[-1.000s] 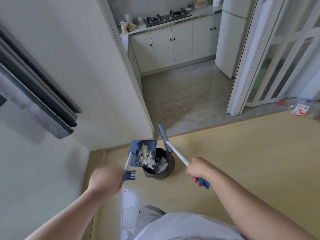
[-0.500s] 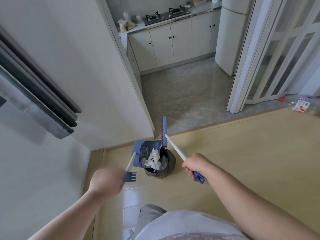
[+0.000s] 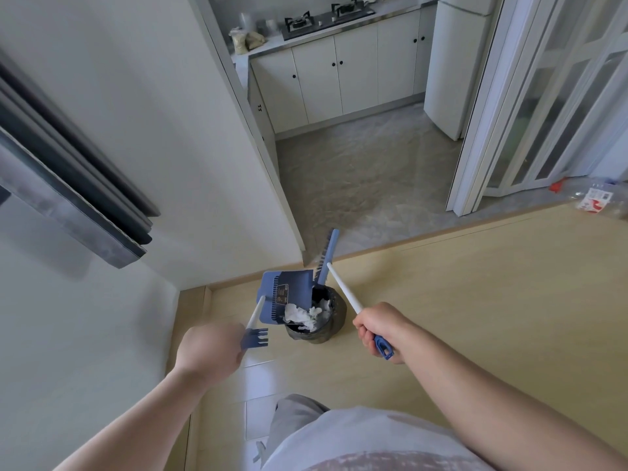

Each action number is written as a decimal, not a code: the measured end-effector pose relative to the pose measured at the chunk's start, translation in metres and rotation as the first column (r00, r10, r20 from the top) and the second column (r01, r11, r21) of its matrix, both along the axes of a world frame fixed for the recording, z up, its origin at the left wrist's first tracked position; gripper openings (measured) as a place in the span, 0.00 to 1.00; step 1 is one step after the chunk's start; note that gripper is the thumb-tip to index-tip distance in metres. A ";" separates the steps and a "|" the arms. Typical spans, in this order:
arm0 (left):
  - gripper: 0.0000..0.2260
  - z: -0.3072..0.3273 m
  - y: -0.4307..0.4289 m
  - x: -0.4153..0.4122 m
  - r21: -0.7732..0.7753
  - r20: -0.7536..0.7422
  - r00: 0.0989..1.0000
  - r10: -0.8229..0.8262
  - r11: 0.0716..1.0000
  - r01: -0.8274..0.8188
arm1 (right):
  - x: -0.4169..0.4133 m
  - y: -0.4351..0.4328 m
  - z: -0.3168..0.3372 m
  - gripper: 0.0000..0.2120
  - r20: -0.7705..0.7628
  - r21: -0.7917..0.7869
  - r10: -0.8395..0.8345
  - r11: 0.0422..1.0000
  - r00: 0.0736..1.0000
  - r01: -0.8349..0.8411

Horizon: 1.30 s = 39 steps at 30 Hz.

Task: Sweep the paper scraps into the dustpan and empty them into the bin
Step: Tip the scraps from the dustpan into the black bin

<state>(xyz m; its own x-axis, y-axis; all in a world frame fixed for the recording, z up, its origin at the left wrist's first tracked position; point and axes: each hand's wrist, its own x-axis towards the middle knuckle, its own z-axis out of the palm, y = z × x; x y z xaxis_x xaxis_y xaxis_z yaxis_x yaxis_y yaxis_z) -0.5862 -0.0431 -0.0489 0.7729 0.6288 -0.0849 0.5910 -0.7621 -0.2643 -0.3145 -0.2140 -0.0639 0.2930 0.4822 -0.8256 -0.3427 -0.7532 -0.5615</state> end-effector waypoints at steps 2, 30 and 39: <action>0.21 0.002 0.001 0.001 0.002 0.009 1.000 0.010 1.000 -0.010 | 0.001 -0.001 0.001 0.13 0.009 -0.016 0.019 1.000 1.000 -0.019; 0.20 0.003 0.012 0.018 0.052 0.054 0.998 0.011 0.999 -0.013 | 0.012 0.002 0.010 0.13 0.082 -0.035 0.109 0.994 0.991 -0.106; 0.15 0.015 0.008 0.014 0.144 0.010 0.995 0.098 0.985 -0.098 | 0.007 0.003 0.010 0.13 0.084 -0.056 0.159 0.986 0.984 -0.154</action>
